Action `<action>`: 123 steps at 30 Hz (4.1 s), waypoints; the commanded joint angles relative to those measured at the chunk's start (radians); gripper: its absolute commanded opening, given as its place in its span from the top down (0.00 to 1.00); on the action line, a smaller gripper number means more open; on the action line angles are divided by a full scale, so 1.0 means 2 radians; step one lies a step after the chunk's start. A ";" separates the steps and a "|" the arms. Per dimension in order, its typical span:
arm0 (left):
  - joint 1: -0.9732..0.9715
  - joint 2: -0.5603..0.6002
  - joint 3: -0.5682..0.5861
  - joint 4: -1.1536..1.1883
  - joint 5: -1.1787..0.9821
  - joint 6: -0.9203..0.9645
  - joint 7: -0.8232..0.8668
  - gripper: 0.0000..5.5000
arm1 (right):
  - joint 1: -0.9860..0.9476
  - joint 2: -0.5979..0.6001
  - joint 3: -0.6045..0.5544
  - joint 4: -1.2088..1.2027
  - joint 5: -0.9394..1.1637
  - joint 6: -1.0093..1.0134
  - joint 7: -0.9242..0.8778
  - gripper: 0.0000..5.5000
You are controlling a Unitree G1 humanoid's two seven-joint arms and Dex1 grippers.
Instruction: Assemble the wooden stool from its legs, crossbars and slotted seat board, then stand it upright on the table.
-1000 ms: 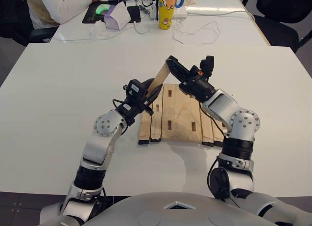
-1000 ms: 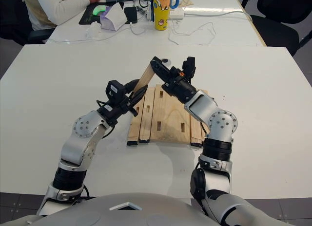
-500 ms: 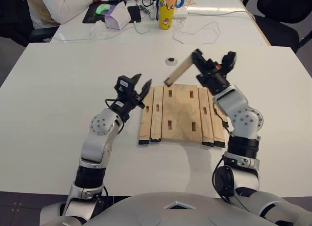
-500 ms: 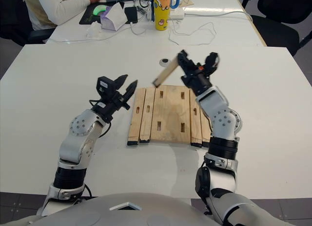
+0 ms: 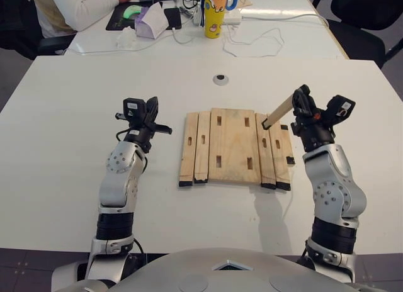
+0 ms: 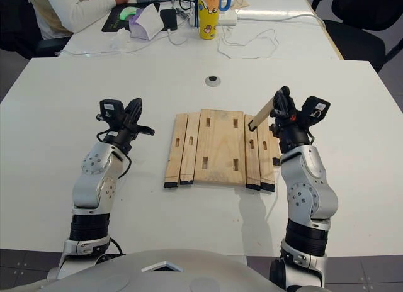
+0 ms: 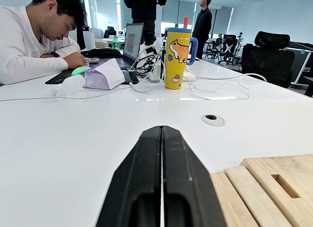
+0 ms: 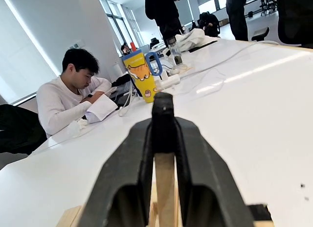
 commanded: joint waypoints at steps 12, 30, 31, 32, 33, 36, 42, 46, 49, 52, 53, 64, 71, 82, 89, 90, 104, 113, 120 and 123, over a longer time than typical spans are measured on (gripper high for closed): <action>0.009 0.001 0.005 -0.021 -0.004 0.043 0.007 1.00 | 0.043 0.034 -0.029 -0.018 0.025 0.027 -0.049 0.92; -0.015 0.042 0.000 -0.046 -0.016 0.093 -0.035 1.00 | 0.209 0.031 0.126 -0.009 -0.176 -0.146 0.020 0.92; -0.020 0.047 -0.001 -0.045 -0.017 0.097 -0.041 1.00 | 0.224 0.039 0.128 0.000 -0.184 -0.164 0.019 0.92; -0.024 0.052 -0.002 -0.044 -0.018 0.100 -0.046 1.00 | 0.232 0.042 0.130 0.008 -0.194 -0.180 0.018 0.92; -0.028 0.055 -0.004 -0.044 -0.017 0.102 -0.049 1.00 | 0.236 0.039 0.135 0.014 -0.210 -0.196 0.020 0.92; -0.035 0.057 -0.007 -0.043 -0.016 0.105 -0.053 1.00 | 0.235 0.032 0.153 0.025 -0.243 -0.210 0.024 0.92; -0.032 0.051 -0.010 -0.044 -0.011 0.100 -0.046 1.00 | 0.196 0.015 0.163 0.036 -0.284 -0.194 0.030 0.92; -0.031 0.043 -0.012 -0.041 -0.010 0.094 -0.038 1.00 | 0.169 0.012 0.155 0.038 -0.281 -0.155 0.032 0.92; -0.029 0.037 -0.009 -0.040 -0.009 0.089 -0.030 1.00 | 0.150 0.007 0.147 0.035 -0.277 -0.140 0.036 0.92; -0.024 0.030 -0.010 -0.042 -0.007 0.083 -0.022 1.00 | 0.129 0.000 0.141 0.034 -0.273 -0.129 0.044 0.92; -0.023 0.028 -0.010 -0.042 -0.006 0.082 -0.020 1.00 | 0.124 -0.002 0.140 0.034 -0.272 -0.127 0.047 0.87; -0.018 0.016 -0.010 -0.034 -0.002 0.062 -0.004 1.00 | 0.064 -0.004 0.121 0.010 -0.277 -0.144 0.056 0.73; -0.016 0.011 -0.012 -0.032 0.002 0.053 0.001 1.00 | -0.025 -0.014 0.098 -0.046 -0.288 -0.131 0.036 0.73; -0.016 -0.001 -0.013 -0.027 0.007 0.042 0.011 1.00 | -0.117 -0.020 0.099 -0.043 -0.277 -0.029 0.038 0.99; -0.019 -0.005 -0.011 -0.024 0.005 0.038 0.014 1.00 | -0.092 -0.003 0.078 0.104 -0.249 0.074 0.039 0.99; -0.018 -0.006 -0.012 -0.024 0.005 0.038 0.014 1.00 | -0.098 -0.008 0.081 0.114 -0.252 0.073 0.042 0.99; -0.009 -0.014 -0.012 -0.028 0.006 0.033 0.021 1.00 | -0.089 -0.020 0.099 0.073 -0.253 0.036 0.056 0.99; -0.005 -0.014 -0.013 -0.032 0.005 0.033 0.025 1.00 | -0.080 -0.020 0.101 0.061 -0.254 0.039 0.051 0.99; -0.010 -0.012 -0.011 -0.027 0.005 0.031 0.023 1.00 | -0.081 -0.016 0.094 0.039 -0.250 0.039 0.046 0.99; -0.011 -0.011 -0.010 -0.027 0.005 0.031 0.023 1.00 | -0.079 -0.011 0.094 0.024 -0.250 0.036 0.042 0.99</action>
